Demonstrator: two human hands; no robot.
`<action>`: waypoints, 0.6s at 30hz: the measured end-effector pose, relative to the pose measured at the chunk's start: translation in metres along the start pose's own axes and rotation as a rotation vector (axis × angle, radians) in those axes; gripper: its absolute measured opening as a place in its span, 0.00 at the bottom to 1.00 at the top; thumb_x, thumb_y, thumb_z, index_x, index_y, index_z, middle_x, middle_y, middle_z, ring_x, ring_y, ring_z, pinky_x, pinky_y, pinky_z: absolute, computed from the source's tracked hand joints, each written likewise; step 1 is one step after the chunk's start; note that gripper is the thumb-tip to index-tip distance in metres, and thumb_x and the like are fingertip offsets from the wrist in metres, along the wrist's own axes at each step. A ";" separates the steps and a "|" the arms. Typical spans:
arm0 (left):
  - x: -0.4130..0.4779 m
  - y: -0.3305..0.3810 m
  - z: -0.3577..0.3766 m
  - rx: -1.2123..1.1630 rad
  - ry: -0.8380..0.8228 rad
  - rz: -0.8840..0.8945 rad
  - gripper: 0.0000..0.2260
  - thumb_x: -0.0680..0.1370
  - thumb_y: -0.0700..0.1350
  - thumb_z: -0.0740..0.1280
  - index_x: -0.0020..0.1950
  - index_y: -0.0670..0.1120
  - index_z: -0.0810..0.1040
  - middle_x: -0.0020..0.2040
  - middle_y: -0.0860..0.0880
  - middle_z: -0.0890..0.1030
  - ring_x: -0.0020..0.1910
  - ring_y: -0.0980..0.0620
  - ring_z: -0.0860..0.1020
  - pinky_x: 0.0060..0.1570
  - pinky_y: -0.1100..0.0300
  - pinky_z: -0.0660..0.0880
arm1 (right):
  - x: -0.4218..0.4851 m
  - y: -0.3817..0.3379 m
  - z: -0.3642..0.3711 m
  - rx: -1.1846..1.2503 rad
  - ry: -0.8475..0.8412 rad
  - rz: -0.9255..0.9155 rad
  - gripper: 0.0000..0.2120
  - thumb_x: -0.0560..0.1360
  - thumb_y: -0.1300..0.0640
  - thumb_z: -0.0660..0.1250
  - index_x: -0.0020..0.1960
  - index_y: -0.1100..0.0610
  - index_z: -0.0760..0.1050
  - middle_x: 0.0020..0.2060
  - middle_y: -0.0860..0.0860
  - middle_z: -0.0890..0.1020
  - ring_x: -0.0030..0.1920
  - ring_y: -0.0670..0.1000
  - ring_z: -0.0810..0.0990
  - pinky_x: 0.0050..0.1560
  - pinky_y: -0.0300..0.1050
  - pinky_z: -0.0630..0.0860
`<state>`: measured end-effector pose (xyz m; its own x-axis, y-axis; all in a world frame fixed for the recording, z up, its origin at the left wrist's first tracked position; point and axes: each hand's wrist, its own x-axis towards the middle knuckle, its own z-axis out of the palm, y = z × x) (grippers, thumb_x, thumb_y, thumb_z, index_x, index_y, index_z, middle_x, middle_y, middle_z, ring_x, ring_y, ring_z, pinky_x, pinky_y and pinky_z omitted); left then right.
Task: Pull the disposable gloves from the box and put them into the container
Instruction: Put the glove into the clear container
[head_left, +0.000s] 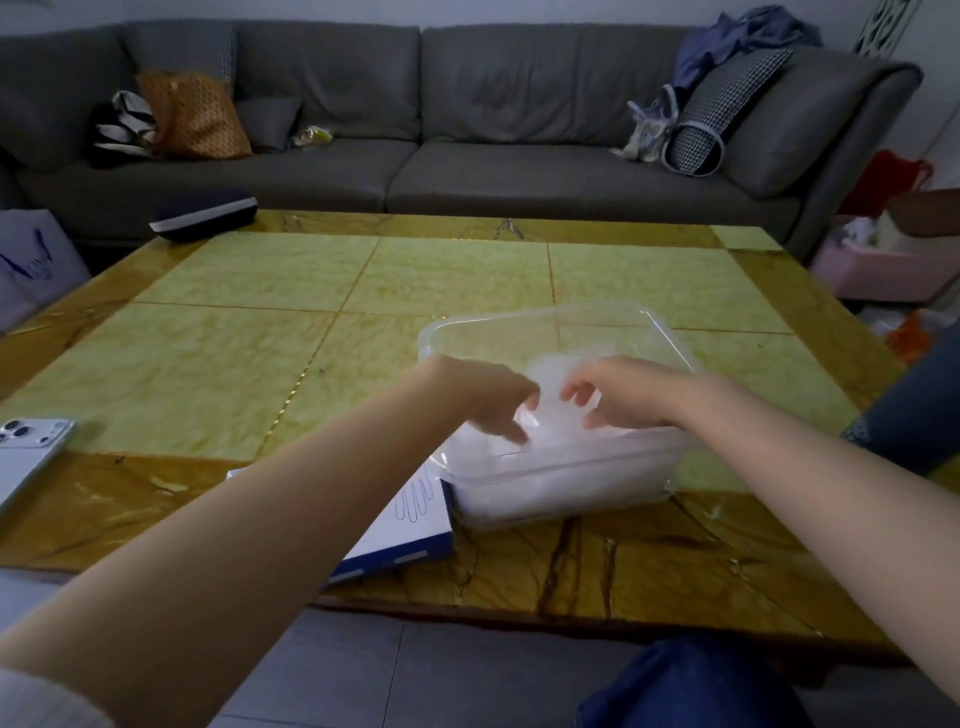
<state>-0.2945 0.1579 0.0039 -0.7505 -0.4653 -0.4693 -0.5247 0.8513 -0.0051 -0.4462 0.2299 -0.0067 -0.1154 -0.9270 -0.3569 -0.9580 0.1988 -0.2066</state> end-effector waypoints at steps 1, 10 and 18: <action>-0.008 0.000 -0.005 -0.008 0.083 0.008 0.23 0.79 0.52 0.62 0.72 0.49 0.63 0.68 0.47 0.72 0.64 0.47 0.72 0.64 0.51 0.69 | -0.006 -0.006 -0.003 -0.029 0.065 -0.015 0.16 0.77 0.59 0.65 0.64 0.51 0.73 0.59 0.48 0.77 0.56 0.50 0.75 0.55 0.44 0.72; -0.097 -0.046 0.041 -0.320 0.780 -0.148 0.11 0.80 0.43 0.60 0.61 0.50 0.74 0.59 0.53 0.77 0.56 0.54 0.76 0.62 0.51 0.70 | -0.040 -0.093 0.009 0.086 0.622 -0.386 0.13 0.79 0.64 0.60 0.59 0.55 0.77 0.56 0.48 0.80 0.57 0.47 0.76 0.57 0.37 0.70; -0.142 -0.083 0.132 -0.348 0.446 -0.441 0.19 0.78 0.55 0.62 0.68 0.53 0.67 0.67 0.52 0.69 0.66 0.50 0.67 0.65 0.52 0.62 | -0.029 -0.167 0.056 0.015 0.409 -0.527 0.14 0.78 0.66 0.57 0.59 0.56 0.73 0.56 0.48 0.77 0.55 0.49 0.76 0.53 0.45 0.75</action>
<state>-0.0918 0.1851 -0.0453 -0.4925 -0.8664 -0.0828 -0.8591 0.4686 0.2059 -0.2681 0.2408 -0.0125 0.2746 -0.9466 0.1690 -0.9101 -0.3126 -0.2721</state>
